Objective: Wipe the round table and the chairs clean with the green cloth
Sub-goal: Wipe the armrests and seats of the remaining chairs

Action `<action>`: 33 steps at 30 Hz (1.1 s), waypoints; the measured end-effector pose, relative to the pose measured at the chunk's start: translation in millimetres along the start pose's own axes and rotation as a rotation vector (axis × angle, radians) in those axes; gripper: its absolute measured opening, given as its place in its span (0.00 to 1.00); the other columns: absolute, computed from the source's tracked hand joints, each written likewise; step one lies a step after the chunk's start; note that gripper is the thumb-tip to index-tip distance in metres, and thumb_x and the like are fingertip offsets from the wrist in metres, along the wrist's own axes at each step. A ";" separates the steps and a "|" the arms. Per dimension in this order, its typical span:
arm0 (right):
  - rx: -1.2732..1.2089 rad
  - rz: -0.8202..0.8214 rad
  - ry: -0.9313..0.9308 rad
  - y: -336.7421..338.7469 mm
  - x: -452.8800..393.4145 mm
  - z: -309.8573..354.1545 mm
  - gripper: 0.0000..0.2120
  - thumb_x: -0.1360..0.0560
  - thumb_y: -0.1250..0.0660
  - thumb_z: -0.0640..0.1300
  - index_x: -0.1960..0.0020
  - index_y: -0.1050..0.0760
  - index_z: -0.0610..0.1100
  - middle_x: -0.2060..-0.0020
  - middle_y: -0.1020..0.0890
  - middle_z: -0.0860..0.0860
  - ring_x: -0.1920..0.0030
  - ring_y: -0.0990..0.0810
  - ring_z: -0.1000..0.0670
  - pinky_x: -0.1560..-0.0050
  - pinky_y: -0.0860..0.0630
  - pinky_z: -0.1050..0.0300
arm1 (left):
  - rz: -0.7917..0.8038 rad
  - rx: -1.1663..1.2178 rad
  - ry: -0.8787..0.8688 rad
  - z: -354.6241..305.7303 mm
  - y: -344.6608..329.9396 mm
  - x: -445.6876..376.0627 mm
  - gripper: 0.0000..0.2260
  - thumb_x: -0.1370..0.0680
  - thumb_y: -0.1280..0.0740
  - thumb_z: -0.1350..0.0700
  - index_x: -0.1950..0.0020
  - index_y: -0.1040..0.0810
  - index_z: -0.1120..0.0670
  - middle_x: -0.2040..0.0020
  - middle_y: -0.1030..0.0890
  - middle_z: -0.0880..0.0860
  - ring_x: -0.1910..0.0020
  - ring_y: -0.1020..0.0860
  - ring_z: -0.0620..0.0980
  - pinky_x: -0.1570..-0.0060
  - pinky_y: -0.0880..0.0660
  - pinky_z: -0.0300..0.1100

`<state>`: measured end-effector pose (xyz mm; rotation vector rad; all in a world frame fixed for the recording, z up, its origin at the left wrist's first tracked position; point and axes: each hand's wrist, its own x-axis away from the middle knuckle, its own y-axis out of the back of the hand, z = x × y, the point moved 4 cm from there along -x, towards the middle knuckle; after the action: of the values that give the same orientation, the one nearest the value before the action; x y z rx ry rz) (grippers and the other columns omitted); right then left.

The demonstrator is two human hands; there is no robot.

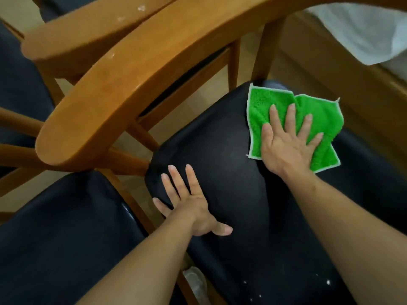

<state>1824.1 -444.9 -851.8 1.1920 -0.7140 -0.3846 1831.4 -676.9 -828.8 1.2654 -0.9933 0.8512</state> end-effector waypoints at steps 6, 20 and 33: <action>0.106 0.100 0.089 -29.3 93.5 -10.9 0.29 0.24 0.64 0.66 0.27 0.72 0.64 0.25 0.70 0.53 0.25 0.67 0.37 0.32 0.64 0.28 | -0.007 -0.012 0.002 -1.3 1.9 3.3 0.72 0.43 0.22 0.34 0.54 0.93 0.51 0.52 0.93 0.58 0.49 0.88 0.59 0.37 0.69 0.69; 0.074 0.031 0.061 -26.4 125.3 -63.2 0.32 0.27 0.59 0.70 0.25 0.62 0.67 0.22 0.59 0.55 0.24 0.60 0.38 0.31 0.58 0.28 | -0.122 -0.009 -0.026 2.6 2.0 6.8 0.71 0.43 0.23 0.32 0.52 0.93 0.48 0.52 0.93 0.54 0.43 0.85 0.57 0.34 0.65 0.68; -0.068 -0.016 -0.426 -31.1 149.0 -103.4 0.33 0.26 0.63 0.69 0.24 0.66 0.61 0.23 0.64 0.51 0.25 0.65 0.34 0.33 0.62 0.25 | -0.289 0.038 -0.068 2.0 -5.3 7.9 0.70 0.41 0.24 0.31 0.39 0.88 0.48 0.36 0.86 0.57 0.31 0.79 0.59 0.31 0.62 0.65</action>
<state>2005.6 -475.2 -856.0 1.0608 -1.0494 -0.6822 1838.9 -679.7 -823.3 1.4379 -0.8251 0.6088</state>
